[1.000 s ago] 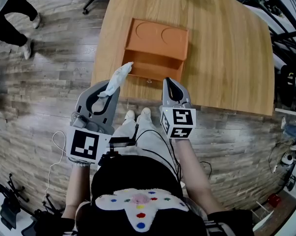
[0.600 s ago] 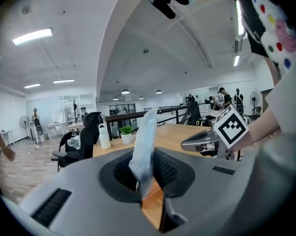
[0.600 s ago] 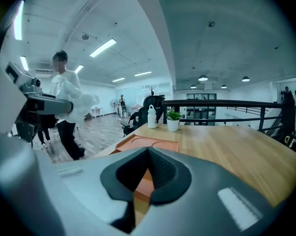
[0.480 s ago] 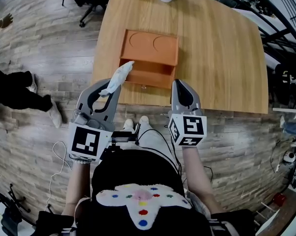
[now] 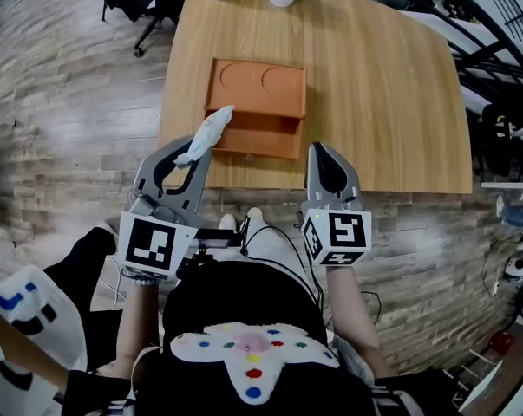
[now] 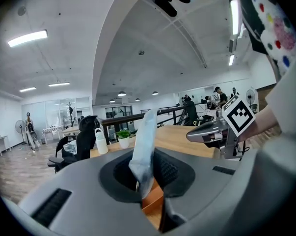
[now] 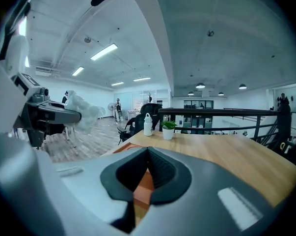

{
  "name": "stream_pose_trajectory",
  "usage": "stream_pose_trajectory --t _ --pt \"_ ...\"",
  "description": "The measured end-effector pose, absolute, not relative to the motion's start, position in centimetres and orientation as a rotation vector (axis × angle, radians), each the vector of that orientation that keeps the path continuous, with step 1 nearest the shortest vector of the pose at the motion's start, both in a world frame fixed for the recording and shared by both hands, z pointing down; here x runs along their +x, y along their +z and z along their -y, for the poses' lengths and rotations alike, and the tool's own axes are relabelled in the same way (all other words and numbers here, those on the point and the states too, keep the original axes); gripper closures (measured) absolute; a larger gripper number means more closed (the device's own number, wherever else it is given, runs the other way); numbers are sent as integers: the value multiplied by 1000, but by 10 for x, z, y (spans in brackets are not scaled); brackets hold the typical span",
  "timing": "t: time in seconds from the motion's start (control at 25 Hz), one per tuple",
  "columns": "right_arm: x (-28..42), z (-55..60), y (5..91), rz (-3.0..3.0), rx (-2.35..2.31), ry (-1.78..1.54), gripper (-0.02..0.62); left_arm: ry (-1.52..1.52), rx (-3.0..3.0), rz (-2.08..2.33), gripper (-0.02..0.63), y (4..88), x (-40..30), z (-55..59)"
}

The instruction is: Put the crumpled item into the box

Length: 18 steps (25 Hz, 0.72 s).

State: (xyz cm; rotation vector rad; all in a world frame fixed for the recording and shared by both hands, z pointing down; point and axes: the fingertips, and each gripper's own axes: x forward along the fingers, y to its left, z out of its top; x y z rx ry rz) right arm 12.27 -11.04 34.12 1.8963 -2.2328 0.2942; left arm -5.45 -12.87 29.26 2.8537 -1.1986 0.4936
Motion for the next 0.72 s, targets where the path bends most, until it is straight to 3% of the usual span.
stream_pose_trajectory --t 0.72 --pt "164 88 354 2095 2017 377 586 836 2954 889 557 364 3 160"
